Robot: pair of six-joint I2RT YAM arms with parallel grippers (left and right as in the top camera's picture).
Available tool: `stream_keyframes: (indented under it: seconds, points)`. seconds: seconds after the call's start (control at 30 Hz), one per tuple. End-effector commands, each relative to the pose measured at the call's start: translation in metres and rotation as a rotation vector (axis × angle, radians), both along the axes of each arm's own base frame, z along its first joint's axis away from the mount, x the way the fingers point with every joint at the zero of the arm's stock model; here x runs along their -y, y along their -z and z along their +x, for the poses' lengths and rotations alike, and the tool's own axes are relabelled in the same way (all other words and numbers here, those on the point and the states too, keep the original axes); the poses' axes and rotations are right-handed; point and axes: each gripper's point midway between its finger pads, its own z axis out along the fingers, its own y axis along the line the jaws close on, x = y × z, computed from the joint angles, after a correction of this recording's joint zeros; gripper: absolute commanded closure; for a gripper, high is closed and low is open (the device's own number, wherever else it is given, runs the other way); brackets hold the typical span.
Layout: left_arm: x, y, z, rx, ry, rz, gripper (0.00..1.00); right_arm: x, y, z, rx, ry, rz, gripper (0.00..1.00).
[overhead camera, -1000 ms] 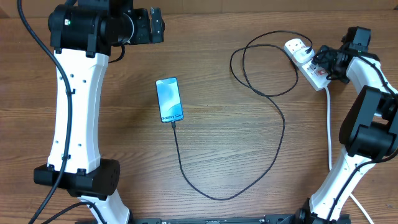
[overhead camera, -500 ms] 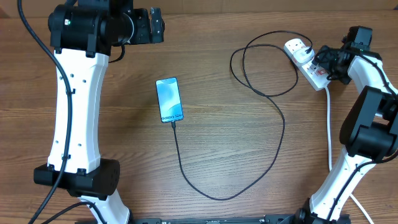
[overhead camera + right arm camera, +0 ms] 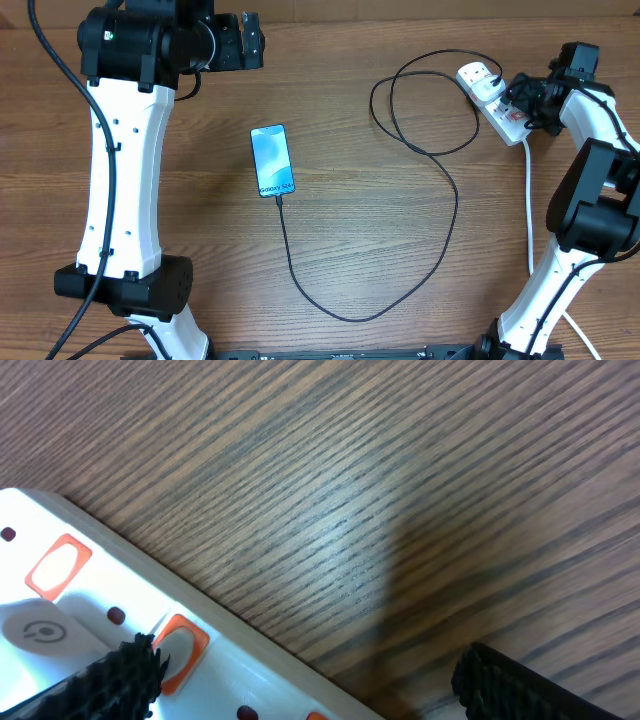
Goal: Plug charger to phone and switch on socket
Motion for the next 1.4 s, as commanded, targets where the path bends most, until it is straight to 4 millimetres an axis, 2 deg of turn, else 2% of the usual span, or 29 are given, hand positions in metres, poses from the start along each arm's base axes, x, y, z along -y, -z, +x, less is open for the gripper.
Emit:
stream_keyframes:
  seconds: [0.0,0.23,0.27,0.33,0.43,0.57,0.6,0.67,0.83,1.03,1.2,1.37]
  points:
    - [-0.005,-0.008,-0.001,0.023,-0.016,0.005,0.00,-0.013,0.016,-0.006,-0.041,-0.045,0.041,0.06]
    - [-0.005,-0.008,-0.001,0.023,-0.016,0.005,0.00,-0.013,0.017,-0.009,-0.057,-0.041,0.039,0.06]
    - [-0.005,-0.008,-0.001,0.023,-0.016,0.005,0.00,-0.010,0.015,-0.009,-0.056,-0.034,0.026,0.00]
    - [-0.005,-0.008,-0.001,0.023,-0.016,0.005,0.00,-0.005,0.008,-0.008,-0.048,-0.022,0.005,0.00]
    - [-0.005,-0.008,-0.001,0.023,-0.016,0.005,0.00,0.007,-0.017,-0.008,-0.015,0.000,-0.020,0.00]
    - [-0.005,-0.008,-0.001,0.023,-0.016,0.005,0.00,0.018,-0.068,-0.013,0.052,0.023,-0.046,0.00]
    - [-0.005,-0.008,-0.001,0.023,-0.016,0.005,0.00,0.019,-0.086,-0.017,0.070,0.028,-0.052,0.00]
    - [-0.005,-0.008,-0.001,0.023,-0.017,0.006,0.00,0.018,-0.108,-0.023,0.089,0.030,-0.059,0.00]
    - [-0.005,-0.008,-0.001,0.023,-0.016,0.005,0.00,0.007,-0.150,-0.046,0.103,0.024,-0.056,0.00]
    - [-0.005,-0.008,-0.001,0.023,-0.016,0.005,0.00,-0.020,-0.186,-0.074,0.107,-0.056,-0.013,0.00]
    - [-0.005,-0.008,-0.001,0.023,-0.016,0.005,0.00,-0.031,-0.215,-0.098,0.121,-0.064,-0.009,0.00]
    - [-0.005,-0.008,-0.001,0.023,-0.016,0.005,0.00,-0.054,-0.253,-0.110,0.213,-0.116,0.004,0.00]
